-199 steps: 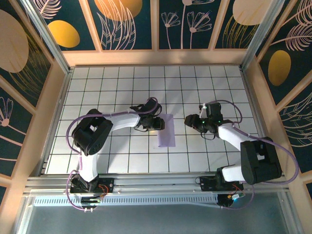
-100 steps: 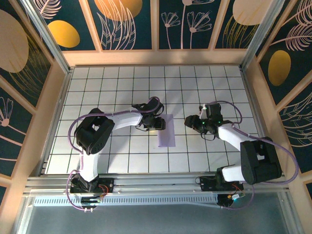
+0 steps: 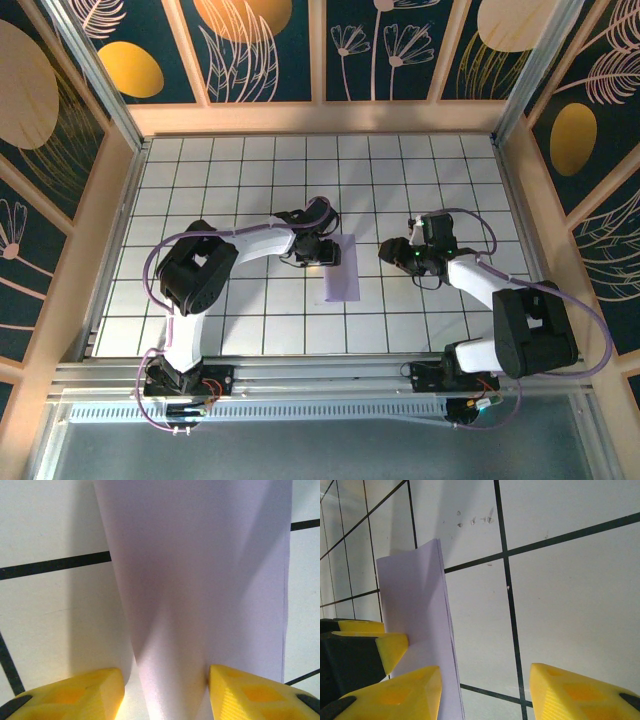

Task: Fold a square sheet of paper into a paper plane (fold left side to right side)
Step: First fold in half a square sheet of paper at the center of the table.

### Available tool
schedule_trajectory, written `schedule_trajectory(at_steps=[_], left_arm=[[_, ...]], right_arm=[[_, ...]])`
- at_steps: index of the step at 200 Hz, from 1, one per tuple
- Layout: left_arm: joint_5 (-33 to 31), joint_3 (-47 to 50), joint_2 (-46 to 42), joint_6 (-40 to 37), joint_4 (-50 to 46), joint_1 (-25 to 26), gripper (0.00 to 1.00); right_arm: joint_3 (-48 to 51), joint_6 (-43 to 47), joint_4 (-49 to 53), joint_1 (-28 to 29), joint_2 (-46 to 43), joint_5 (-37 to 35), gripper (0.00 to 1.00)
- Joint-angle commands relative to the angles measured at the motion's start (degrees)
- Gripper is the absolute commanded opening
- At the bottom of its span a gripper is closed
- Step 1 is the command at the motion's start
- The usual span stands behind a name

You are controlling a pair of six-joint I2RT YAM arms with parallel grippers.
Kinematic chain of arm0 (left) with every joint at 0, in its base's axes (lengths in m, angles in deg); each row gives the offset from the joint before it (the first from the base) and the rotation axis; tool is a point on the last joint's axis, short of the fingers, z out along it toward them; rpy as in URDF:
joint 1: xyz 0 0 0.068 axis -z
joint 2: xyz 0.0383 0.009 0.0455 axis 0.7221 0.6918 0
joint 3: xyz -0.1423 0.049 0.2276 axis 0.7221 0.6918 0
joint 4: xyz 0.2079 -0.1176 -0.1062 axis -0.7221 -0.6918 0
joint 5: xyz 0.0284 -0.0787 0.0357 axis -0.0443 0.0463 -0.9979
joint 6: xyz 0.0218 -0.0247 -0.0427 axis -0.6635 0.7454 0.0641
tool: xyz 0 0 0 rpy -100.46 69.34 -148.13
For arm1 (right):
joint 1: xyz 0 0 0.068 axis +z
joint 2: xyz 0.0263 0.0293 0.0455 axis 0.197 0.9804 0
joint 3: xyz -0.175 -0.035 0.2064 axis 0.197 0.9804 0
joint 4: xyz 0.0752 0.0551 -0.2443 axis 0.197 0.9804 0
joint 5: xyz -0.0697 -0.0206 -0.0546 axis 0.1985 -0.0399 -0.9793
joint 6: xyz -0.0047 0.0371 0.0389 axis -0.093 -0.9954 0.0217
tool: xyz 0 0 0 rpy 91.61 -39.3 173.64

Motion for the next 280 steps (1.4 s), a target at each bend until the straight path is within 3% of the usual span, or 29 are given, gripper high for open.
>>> schedule_trajectory(at_steps=[1, 280], left_arm=[[1.23, 1.93, 7.85, -1.60, 2.47, 1.67, 0.51], [1.64, 2.13, 9.21, 0.49, 2.19, 1.69, 0.52]], right_arm=[[0.48, 0.92, -0.01, -0.40, -0.09, 0.04, 0.50], [0.44, 0.41, -0.44, -0.27, 0.71, 2.18, 0.50]])
